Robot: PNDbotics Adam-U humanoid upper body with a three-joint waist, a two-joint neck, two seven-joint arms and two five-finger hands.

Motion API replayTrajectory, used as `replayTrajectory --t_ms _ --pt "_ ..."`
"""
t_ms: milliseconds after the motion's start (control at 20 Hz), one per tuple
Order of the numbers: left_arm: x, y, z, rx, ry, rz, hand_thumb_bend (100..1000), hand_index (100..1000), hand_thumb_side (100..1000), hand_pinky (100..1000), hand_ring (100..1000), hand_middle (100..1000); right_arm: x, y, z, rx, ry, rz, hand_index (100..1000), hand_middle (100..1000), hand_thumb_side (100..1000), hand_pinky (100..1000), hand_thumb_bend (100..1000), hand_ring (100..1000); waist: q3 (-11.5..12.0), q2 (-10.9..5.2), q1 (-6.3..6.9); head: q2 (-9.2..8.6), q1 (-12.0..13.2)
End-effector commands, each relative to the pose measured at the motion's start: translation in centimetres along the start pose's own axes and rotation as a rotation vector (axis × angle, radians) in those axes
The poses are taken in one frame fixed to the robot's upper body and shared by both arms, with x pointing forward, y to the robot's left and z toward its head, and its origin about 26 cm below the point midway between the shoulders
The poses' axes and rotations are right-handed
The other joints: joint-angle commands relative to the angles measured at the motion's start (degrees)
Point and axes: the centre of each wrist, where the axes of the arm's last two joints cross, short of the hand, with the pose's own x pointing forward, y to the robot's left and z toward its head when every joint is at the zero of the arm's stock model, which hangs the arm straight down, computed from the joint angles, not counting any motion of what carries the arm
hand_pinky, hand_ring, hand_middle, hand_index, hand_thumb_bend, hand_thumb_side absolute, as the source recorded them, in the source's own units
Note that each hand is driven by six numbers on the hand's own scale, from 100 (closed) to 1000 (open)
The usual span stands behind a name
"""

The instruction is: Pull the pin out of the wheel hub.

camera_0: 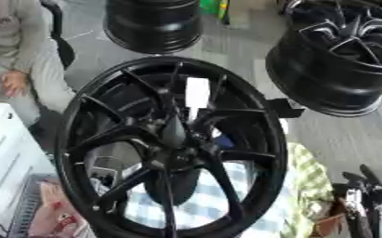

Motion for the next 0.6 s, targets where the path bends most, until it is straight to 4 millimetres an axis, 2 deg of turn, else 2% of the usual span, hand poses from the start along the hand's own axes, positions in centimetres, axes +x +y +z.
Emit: replayTrajectory --t_ms 50,350,600 --pt "1.0 -0.8 0.3 0.123 -0.007 0.128 226 819 625 746 723 707 0.2 -0.2 -0.4 -0.005 -0.014 0.001 894 672 627 572 100 593 0.17 -0.43 0.22 -0.57 0.08" --pt "0.5 -2.7 0.8 0.271 0.062 0.282 205 812 678 734 708 695 0.2 -0.4 -0.2 -0.013 -0.005 0.004 894 672 624 572 100 593 0.37 -0.75 -0.20 -0.40 0.05" --pt "-0.5 -3.7 1.0 0.285 0.107 0.331 198 808 710 719 680 669 0.2 -0.3 -0.2 -0.009 -0.003 0.001 894 672 625 572 100 593 0.90 -0.82 -0.37 -0.30 0.13"
